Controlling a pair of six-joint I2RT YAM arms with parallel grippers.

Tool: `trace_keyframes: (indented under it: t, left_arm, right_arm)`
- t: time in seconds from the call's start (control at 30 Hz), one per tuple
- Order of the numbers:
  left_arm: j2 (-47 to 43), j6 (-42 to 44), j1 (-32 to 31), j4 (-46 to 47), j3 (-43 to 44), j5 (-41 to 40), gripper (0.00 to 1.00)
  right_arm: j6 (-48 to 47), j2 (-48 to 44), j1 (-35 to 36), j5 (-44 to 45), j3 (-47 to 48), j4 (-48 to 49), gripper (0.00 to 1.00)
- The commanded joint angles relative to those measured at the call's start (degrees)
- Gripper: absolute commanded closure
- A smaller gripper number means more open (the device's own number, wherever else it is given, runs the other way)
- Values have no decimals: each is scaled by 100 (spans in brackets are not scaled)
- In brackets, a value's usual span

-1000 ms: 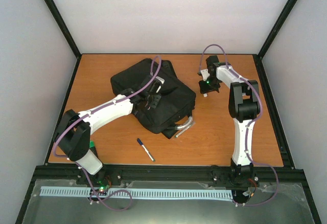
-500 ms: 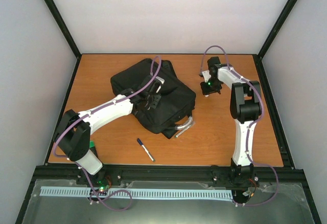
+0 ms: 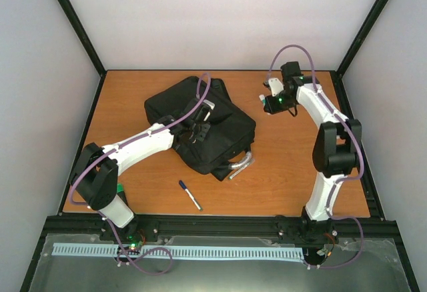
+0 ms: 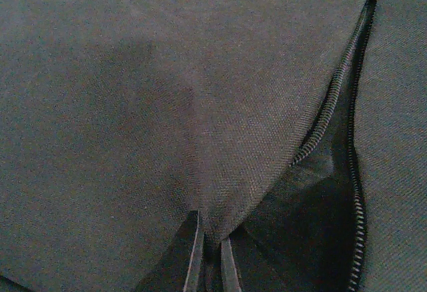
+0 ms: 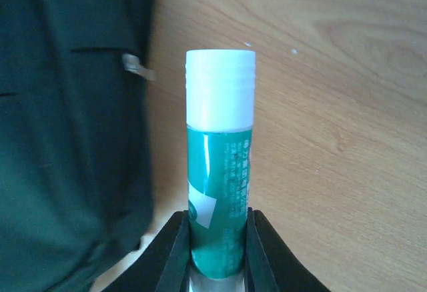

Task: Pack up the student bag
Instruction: Pick up the stationery from the center of the board, then place the stationery in the student bag.

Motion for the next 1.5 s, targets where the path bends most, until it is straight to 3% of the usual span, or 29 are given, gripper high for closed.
trace_keyframes:
  t: [0.0,0.3,0.67,1.27,1.47]
  left_arm:
    - [-178,-81,2,3,265,24,99]
    - [-63,-81,2,-45,310,70,99]
    - [-99,-89,2,-40,303,56,99]
    - [-143,-74,6,-22,311,72,99]
    - [-140,-65,2,-20,311,59,99]
  right_arm:
    - [-89,-627,0,-800,-201,-279,90]
    - [-317,-1251,516,-1806,-637,-757,91]
    - [-433,-736,1361,-2147,-641,-1089,92]
    - [40,947,1983,-1520,1408,-1705,89]
    - [35,1162,2057,-1406,1623,-1768,88]
